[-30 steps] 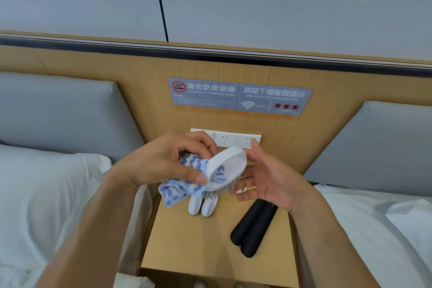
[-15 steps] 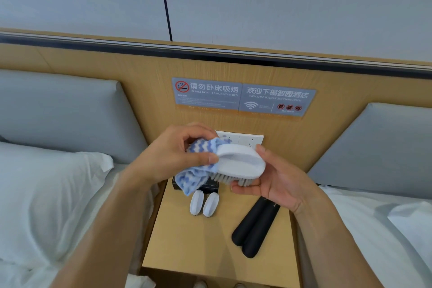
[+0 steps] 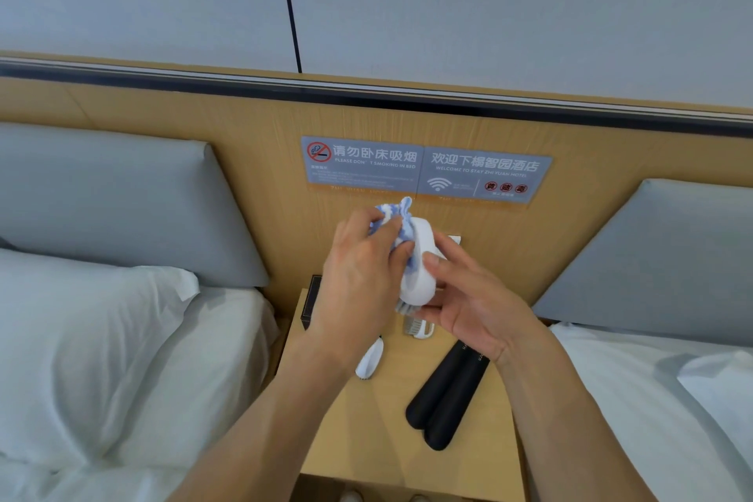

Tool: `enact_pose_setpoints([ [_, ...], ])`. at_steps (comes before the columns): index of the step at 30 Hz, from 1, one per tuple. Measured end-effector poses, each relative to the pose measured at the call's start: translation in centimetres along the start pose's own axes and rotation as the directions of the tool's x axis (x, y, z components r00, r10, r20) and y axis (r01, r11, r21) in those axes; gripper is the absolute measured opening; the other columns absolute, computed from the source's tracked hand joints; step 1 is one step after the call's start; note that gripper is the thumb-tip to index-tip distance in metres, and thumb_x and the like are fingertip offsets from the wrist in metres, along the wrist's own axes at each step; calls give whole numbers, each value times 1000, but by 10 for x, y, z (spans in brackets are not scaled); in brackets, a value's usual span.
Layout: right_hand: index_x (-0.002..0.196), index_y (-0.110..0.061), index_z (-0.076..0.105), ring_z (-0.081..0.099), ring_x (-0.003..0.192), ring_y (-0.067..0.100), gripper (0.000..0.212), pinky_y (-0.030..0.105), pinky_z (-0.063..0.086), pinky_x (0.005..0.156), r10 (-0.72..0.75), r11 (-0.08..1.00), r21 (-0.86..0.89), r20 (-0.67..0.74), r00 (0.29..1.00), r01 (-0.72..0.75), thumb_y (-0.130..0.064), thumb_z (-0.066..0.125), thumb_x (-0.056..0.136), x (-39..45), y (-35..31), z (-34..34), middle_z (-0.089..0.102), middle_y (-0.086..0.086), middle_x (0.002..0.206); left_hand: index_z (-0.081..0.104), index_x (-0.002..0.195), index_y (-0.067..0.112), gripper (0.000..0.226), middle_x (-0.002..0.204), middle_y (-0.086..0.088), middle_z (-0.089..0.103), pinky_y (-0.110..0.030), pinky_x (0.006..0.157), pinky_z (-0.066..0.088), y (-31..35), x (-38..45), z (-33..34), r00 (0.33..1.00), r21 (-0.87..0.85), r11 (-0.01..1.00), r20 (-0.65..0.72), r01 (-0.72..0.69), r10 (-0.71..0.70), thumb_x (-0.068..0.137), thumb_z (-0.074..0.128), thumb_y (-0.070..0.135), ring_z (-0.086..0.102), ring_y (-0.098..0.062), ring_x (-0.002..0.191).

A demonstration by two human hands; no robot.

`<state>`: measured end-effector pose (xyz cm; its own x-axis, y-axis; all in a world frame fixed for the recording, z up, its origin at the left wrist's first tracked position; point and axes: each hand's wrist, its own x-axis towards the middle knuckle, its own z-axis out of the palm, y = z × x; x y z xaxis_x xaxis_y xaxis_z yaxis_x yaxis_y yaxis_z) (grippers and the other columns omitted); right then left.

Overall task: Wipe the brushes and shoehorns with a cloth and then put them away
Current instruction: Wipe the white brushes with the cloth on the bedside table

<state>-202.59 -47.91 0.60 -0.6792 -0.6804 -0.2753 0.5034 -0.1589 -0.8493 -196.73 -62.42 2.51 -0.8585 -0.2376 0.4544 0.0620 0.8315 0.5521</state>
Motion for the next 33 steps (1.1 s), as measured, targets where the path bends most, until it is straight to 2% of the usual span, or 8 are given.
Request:
enact_pose_setpoints([
  [6,132,-37,61,73,95,26,66,43,59,86,-60,992,-119,-69,996,51,-34,83,70,1,-9,-7,74,9,114,67,116,10,27,126,-10,51,-36,79,49,0,-5,-1,980,-44,991,149,-128,134,99,46,11,50,-25,102],
  [11,120,-44,66,74,94,28,57,43,61,84,-72,982,-181,-91,993,54,-34,86,68,3,-14,-9,76,13,106,50,138,26,39,136,2,42,-30,86,43,-3,0,-2,963,-5,989,228,-145,143,102,36,25,42,-17,98],
  [17,124,-38,66,74,100,31,55,44,61,85,-58,979,-200,-99,993,37,-34,82,71,5,-13,-16,75,13,113,60,125,20,31,131,4,45,-36,85,44,-10,10,-13,910,3,976,362,-218,202,100,44,12,46,-20,101],
  [21,128,-34,65,73,101,31,58,48,59,89,-75,984,-167,-102,992,57,-31,84,73,5,-12,-21,73,12,116,68,114,12,27,130,3,50,-38,89,43,-12,11,-22,823,-130,947,470,-293,319,97,49,4,49,-22,105],
  [25,133,-33,61,72,102,33,61,45,60,85,-42,983,-182,-27,999,37,-27,81,75,3,-9,-25,73,14,118,73,108,14,31,121,5,54,-35,86,47,-17,16,-36,766,-295,937,554,-186,326,85,60,-2,56,-13,102],
  [27,134,-32,59,72,102,35,64,46,59,86,-24,981,-191,-9,1000,22,-29,81,75,3,-8,-24,73,16,118,74,109,16,34,119,6,56,-32,83,48,-18,20,-39,769,-281,940,551,-193,323,82,61,0,57,-10,100],
  [30,132,-32,60,72,101,34,64,51,58,92,-25,984,-178,-14,1000,22,-32,82,72,3,-11,-22,73,16,116,69,121,16,39,130,2,55,-37,89,47,-12,20,-33,833,-151,942,439,-300,336,87,55,3,54,-17,107],
  [33,127,-32,64,73,98,31,64,52,56,92,-65,986,-157,-30,997,60,-35,84,66,1,-17,-24,74,14,114,61,132,17,48,139,2,49,-37,93,43,-3,10,-24,881,-121,950,354,-289,313,88,50,0,48,-21,107],
])
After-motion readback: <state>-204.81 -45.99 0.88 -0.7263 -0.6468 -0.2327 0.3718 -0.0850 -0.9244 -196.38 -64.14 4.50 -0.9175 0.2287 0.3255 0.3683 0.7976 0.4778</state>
